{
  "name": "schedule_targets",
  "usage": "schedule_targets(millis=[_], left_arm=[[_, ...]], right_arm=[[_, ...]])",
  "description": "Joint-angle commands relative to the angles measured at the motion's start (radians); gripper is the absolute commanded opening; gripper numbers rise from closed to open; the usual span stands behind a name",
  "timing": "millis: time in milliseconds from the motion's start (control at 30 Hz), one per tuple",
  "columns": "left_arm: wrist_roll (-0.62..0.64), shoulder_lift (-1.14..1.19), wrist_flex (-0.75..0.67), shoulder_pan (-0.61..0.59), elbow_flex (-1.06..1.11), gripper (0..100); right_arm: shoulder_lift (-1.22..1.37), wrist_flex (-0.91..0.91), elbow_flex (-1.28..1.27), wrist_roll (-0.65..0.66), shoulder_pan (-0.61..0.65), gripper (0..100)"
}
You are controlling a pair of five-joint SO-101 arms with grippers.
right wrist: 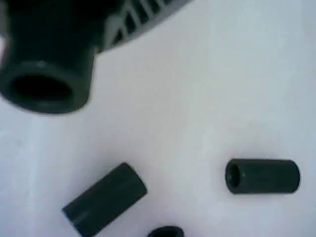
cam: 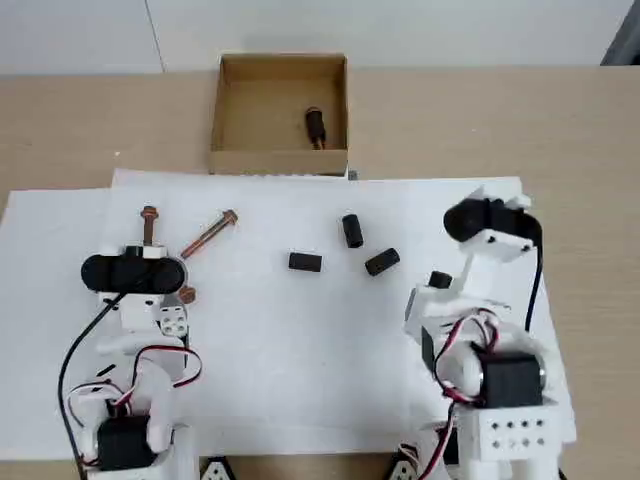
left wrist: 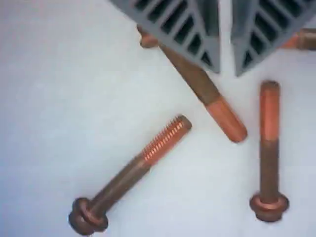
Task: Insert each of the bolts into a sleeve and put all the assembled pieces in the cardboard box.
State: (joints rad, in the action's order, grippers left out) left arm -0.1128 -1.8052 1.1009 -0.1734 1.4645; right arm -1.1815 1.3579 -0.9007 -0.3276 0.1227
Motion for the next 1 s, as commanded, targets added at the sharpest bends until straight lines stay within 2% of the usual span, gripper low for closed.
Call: schedule_targets(millis=[0, 200, 333, 733, 967], left_arm=[[-0.031, -0.003, 0.025, -0.006, -0.070, 1], [-0.037, -0.002, 0.084, -0.003, -0.131, 1], [-0.037, 0.092, 0.084, -0.003, -0.214, 1], [-0.032, 0.744, 0.084, -0.002, -0.779, 1], [-0.034, 1.105, 0.133, 0.000, -0.995, 1]], right_arm=[[-0.042, -0.044, -0.023, -0.006, -0.007, 0.3], [-0.048, -0.050, -0.040, -0.006, -0.007, 0.3], [-0.042, -0.050, -0.040, -0.006, -0.007, 0.3], [-0.042, -0.050, -0.040, -0.006, -0.007, 0.3], [-0.042, -0.050, -0.040, -0.006, -0.002, 0.3]])
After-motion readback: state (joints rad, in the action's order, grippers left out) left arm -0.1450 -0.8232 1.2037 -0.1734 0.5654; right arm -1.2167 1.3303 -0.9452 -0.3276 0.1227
